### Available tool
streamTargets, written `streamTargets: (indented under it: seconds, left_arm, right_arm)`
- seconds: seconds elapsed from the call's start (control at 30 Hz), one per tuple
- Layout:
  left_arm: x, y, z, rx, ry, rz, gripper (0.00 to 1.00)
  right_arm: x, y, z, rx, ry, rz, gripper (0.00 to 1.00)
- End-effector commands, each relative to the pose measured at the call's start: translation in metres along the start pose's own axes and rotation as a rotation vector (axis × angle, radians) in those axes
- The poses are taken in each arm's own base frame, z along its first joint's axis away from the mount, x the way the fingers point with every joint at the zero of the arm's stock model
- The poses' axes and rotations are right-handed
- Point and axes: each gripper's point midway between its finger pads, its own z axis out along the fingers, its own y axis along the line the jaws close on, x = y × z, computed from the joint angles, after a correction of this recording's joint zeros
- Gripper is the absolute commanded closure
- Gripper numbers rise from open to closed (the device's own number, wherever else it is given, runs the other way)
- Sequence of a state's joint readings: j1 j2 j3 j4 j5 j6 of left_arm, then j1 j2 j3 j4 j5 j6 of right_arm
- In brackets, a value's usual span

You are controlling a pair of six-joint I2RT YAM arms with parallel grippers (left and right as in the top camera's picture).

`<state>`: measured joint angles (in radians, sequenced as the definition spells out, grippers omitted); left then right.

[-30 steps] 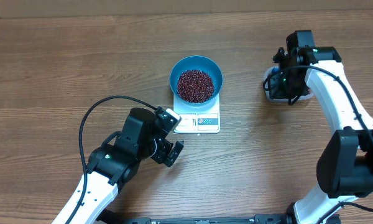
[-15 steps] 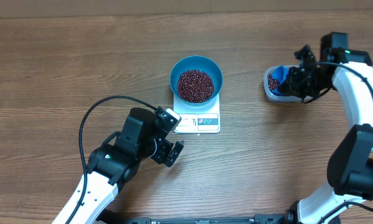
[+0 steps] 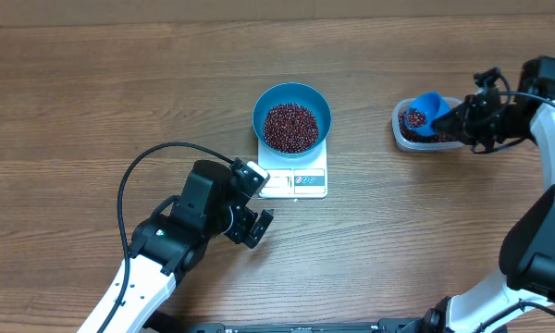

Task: Scoop item into bowl and weigh 150g on scale
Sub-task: 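Scoop red beans from the clear tub with the blue scoop, right gripper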

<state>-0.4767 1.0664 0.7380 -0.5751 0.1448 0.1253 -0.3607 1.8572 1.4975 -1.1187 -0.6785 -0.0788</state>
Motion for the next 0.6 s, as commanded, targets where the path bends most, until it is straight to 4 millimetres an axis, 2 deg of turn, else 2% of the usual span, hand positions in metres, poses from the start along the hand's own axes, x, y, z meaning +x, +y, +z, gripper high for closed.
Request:
streamTargets:
  seconds: [0.0,0.13,0.33,0.57]
  left_arm:
    - [0.002,0.001,0.002,-0.005,0.007,-0.017,0.01]
    - [0.002,0.001,0.002,-0.005,0.007,-0.017,0.01]
    - [0.002,0.001,0.002,-0.005,0.007,-0.017,0.0]
    - [0.002,0.001,0.002,-0.005,0.007,-0.017,0.0]
  right_arm:
    - [-0.003,0.0,-0.005,-0.05,-0.017,0.013,0.96]
    - [-0.008,0.004,-0.011,-0.103,-0.042,0.018,0.96]
    - [-0.01,0.027,-0.025,-0.174,-0.051,-0.067,0.96]
    - [-0.005,0.072,-0.044,-0.182,-0.07,-0.188,0.96]
